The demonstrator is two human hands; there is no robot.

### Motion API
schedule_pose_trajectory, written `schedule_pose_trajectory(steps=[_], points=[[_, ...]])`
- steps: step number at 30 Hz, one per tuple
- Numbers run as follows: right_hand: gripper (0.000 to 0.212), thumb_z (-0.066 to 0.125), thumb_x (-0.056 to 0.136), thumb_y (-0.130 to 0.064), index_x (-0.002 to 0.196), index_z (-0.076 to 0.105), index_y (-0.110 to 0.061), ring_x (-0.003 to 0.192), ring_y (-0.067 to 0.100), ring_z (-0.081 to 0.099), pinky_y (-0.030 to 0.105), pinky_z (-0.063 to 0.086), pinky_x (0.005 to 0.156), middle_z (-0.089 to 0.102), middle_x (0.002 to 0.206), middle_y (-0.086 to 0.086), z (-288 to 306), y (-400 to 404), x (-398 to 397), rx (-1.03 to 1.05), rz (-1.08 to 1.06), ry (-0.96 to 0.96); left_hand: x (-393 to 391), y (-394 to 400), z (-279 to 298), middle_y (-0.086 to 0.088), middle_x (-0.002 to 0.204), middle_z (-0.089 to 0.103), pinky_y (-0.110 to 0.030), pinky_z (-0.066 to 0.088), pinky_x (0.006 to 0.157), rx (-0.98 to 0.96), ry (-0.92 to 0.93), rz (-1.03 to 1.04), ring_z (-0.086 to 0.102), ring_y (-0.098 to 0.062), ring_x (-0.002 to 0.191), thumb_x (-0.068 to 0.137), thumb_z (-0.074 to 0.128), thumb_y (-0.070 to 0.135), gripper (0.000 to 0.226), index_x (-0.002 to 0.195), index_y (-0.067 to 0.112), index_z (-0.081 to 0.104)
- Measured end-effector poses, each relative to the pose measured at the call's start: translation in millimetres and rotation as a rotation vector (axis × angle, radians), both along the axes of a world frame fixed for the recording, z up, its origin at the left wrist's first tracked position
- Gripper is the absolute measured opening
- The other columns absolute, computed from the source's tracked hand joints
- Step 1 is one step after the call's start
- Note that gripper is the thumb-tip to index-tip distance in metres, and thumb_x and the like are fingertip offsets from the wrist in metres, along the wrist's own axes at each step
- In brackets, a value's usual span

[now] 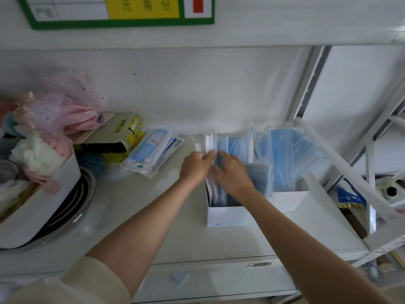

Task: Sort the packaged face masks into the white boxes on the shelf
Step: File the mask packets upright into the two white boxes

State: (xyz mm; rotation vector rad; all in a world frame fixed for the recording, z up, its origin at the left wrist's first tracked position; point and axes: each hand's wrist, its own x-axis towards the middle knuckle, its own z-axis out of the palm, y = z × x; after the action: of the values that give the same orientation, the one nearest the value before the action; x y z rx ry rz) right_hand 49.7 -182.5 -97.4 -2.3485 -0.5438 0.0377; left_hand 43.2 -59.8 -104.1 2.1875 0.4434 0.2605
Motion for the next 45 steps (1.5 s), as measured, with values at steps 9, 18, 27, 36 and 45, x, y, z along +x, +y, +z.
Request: schedule_pose_trajectory(steps=[9,18,27,36,45], points=[[0.052,0.035,0.096,-0.002,0.146,0.027,-0.013,0.112,0.025,0.054,0.034,0.047,0.091,0.050,0.132,0.010,1,1,0,-0.010,-0.069,0.002,-7,10,4,-0.004,0.063,0.040,-0.032,0.029,0.053,0.149,-0.013,0.053,0.042,-0.026,0.064,0.090,0.041,0.020,0.029,0.064,0.014,0.031],[0.069,0.038,0.088,0.001,0.150,0.016,-0.021,0.088,0.026,0.059,0.038,0.053,0.074,0.058,0.113,0.013,3,-3,3,0.132,-0.055,-0.028,1,-10,15,-0.014,0.100,0.059,-0.039,0.047,0.068,0.484,0.077,-0.006,0.059,-0.035,0.087,0.093,0.034,0.009,0.031,0.122,0.018,0.037],[0.038,0.037,0.097,-0.013,0.132,0.051,-0.015,0.110,0.027,0.056,0.034,0.047,0.092,0.057,0.124,0.011,-3,-6,6,0.122,-0.022,-0.041,5,-1,9,-0.011,0.071,0.055,-0.028,0.032,0.054,0.210,0.210,-0.091,0.059,-0.033,0.075,0.083,0.039,0.047,0.041,0.073,0.011,0.055],[0.051,0.047,0.084,0.007,0.134,0.047,-0.005,0.122,0.034,0.042,0.038,0.045,0.096,0.035,0.145,0.018,-2,-3,-4,0.084,-0.084,-0.376,5,12,3,0.006,0.040,0.031,-0.028,0.024,0.052,-0.024,-0.004,-0.007,0.032,-0.016,0.046,0.086,0.061,0.040,0.052,0.047,0.019,0.033],[0.024,0.043,0.092,-0.012,0.107,0.059,-0.002,0.098,0.030,0.052,0.035,0.041,0.082,0.058,0.100,0.011,3,0,-3,-0.286,0.071,-0.330,-3,15,4,0.003,0.070,0.039,-0.031,0.031,0.050,-0.017,-0.124,0.083,0.040,-0.017,0.055,0.080,0.048,0.013,0.026,0.088,0.022,0.026]])
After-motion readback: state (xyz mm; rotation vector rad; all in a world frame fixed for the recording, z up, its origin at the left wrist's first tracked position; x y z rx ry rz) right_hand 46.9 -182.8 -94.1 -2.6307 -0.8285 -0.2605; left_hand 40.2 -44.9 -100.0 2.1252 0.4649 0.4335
